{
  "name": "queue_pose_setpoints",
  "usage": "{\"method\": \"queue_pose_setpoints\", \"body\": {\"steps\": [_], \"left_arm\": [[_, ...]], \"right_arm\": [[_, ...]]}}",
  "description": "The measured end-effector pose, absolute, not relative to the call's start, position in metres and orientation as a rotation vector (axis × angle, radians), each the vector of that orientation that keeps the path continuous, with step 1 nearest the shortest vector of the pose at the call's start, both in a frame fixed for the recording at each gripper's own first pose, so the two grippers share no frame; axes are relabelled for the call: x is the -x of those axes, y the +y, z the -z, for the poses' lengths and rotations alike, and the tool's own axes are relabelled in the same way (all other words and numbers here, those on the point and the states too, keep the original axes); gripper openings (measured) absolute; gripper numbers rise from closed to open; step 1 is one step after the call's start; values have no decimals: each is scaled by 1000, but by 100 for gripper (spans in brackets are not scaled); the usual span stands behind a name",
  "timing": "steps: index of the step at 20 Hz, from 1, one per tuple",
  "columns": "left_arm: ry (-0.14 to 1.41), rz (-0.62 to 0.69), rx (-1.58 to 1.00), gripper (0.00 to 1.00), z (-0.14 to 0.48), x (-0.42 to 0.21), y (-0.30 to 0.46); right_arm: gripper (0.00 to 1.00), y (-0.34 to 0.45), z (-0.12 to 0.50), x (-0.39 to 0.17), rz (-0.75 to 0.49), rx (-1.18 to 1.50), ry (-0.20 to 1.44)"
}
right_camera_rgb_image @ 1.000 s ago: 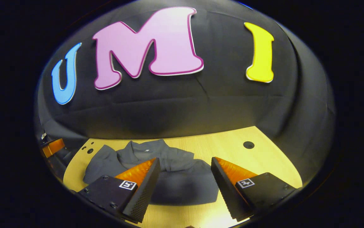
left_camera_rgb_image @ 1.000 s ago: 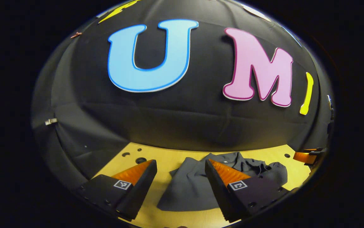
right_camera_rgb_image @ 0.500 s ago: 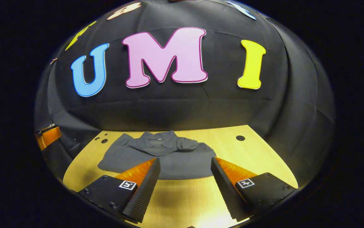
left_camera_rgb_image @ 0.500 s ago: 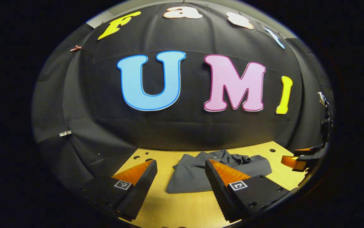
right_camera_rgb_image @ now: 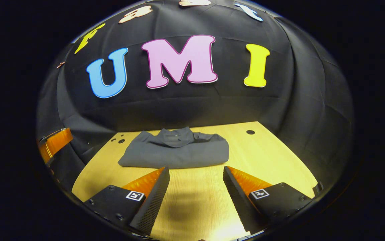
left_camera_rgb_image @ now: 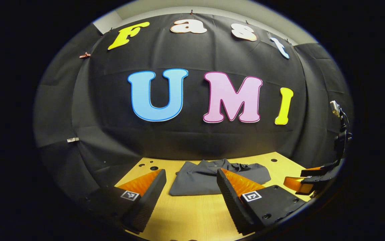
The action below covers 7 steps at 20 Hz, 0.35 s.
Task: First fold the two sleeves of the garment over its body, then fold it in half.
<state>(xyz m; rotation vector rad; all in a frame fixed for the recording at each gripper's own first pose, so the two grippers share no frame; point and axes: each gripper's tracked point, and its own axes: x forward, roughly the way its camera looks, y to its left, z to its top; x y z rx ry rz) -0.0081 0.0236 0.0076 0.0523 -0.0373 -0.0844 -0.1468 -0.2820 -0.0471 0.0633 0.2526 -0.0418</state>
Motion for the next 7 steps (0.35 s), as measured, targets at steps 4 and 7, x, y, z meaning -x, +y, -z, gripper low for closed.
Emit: {"method": "queue_pose_setpoints", "body": {"steps": [4, 7], "left_arm": [[18, 74, -31, 96, 23, 21, 31], [73, 82, 4, 96, 45, 29, 28]], "right_arm": [[99, -280, 65, 169, 45, -77, 299], [99, -271, 78, 182, 42, -92, 329]]}}
